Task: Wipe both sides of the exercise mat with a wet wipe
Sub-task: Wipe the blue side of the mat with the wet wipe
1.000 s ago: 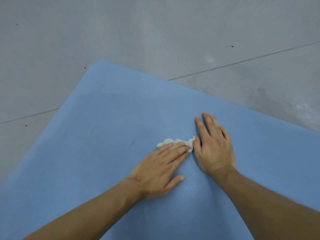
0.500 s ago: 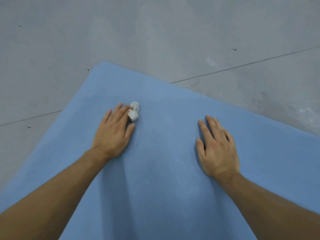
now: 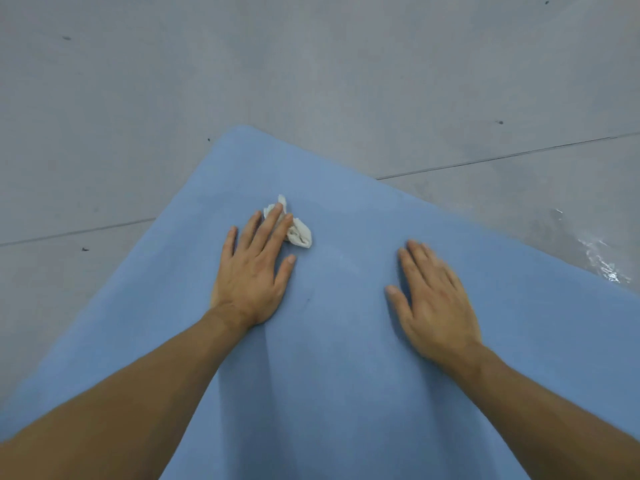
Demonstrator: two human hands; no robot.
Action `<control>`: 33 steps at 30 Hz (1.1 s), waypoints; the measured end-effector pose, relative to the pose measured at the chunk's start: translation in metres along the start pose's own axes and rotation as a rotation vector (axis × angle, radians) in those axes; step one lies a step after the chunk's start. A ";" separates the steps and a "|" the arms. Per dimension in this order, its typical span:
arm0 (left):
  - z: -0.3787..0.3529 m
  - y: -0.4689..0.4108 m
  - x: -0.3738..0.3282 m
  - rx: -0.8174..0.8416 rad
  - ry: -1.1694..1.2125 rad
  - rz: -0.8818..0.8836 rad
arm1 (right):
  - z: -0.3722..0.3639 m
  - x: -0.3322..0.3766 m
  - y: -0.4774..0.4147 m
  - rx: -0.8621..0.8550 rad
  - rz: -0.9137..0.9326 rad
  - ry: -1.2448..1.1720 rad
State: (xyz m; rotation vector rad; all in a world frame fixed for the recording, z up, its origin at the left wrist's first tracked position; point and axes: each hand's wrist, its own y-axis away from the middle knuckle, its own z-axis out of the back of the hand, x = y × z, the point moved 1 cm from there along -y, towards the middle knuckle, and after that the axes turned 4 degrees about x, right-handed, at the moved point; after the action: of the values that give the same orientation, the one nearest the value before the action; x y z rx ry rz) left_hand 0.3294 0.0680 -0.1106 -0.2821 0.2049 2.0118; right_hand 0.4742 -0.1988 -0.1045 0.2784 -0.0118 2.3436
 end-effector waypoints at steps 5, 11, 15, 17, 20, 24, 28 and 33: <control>-0.002 -0.002 0.003 0.016 -0.048 -0.045 | 0.000 0.067 -0.057 0.096 0.157 -0.024; -0.005 0.000 0.005 -0.032 0.063 -0.017 | -0.025 0.107 -0.073 0.009 0.038 -0.057; -0.005 0.003 0.007 -0.033 0.086 -0.042 | -0.028 0.111 -0.072 -0.023 0.011 -0.008; -0.005 0.003 0.005 -0.005 0.050 -0.064 | -0.028 0.110 -0.073 -0.025 0.000 0.009; -0.002 0.001 0.003 0.084 -0.002 -0.043 | -0.028 0.111 -0.075 -0.010 -0.001 0.017; 0.002 -0.008 0.004 0.067 -0.104 0.082 | -0.027 0.110 -0.075 -0.004 -0.014 0.006; 0.014 -0.035 0.020 0.036 -0.205 0.140 | -0.027 0.111 -0.076 -0.017 -0.019 -0.002; 0.038 -0.081 0.070 0.111 -0.173 0.411 | -0.027 0.110 -0.077 -0.004 -0.013 0.002</control>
State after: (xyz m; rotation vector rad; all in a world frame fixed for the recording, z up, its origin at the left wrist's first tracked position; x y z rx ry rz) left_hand 0.3681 0.1741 -0.0965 0.0092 0.2809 2.4067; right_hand 0.4475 -0.0649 -0.1140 0.2732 -0.0141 2.3304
